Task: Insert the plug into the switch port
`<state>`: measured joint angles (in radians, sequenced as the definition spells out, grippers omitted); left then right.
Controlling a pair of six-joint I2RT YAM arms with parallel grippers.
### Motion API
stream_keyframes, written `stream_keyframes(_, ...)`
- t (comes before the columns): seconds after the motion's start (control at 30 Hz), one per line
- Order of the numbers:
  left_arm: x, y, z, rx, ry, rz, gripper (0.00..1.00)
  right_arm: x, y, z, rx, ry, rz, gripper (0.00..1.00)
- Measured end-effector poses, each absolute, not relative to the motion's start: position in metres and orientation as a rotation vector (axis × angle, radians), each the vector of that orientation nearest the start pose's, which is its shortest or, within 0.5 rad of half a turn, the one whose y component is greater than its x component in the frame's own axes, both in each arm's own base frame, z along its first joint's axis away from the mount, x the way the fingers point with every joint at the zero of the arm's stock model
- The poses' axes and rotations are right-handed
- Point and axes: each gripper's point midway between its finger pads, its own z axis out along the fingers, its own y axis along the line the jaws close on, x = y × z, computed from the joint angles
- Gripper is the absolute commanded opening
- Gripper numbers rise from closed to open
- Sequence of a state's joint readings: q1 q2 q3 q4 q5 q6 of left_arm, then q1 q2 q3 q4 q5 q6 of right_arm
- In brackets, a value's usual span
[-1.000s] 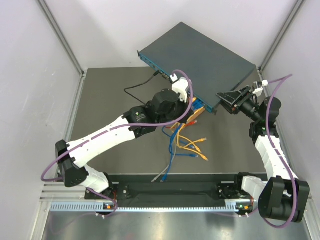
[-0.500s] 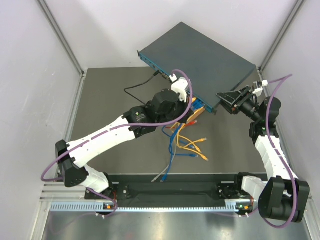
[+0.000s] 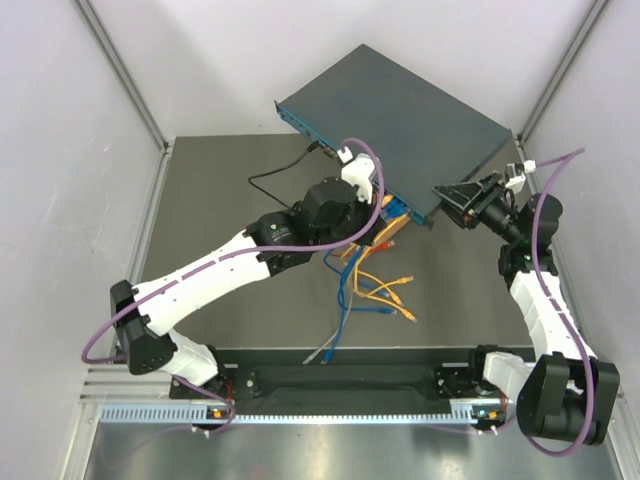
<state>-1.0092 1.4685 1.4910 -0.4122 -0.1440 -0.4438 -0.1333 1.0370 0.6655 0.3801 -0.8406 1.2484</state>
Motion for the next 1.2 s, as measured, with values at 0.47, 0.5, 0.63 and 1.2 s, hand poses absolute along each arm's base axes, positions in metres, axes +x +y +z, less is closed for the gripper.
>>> stream_keyframes(0.47, 0.245, -0.377, 0.31, 0.438, 2.027, -0.822, 0.0, 0.316, 0.116, 0.296, 0.472, 1.723, 1.483, 0.0)
stream_keyframes(0.5, 0.244, -0.377, 0.31, 0.434, 2.032, -0.825, 0.0, 0.316, 0.116, 0.295, 0.471, 1.723, 1.482, 0.0)
stream_keyframes(0.63, 0.244, -0.377, 0.31, 0.427, 2.036, -0.833, 0.0, 0.316, 0.116, 0.295, 0.471, 1.724, 1.478, 0.0)
stream_keyframes(1.2, 0.24, -0.387, 0.301, 0.394, 2.119, -0.842, 0.0, 0.316, 0.115, 0.294, 0.488, 1.722, 1.431, 0.0)
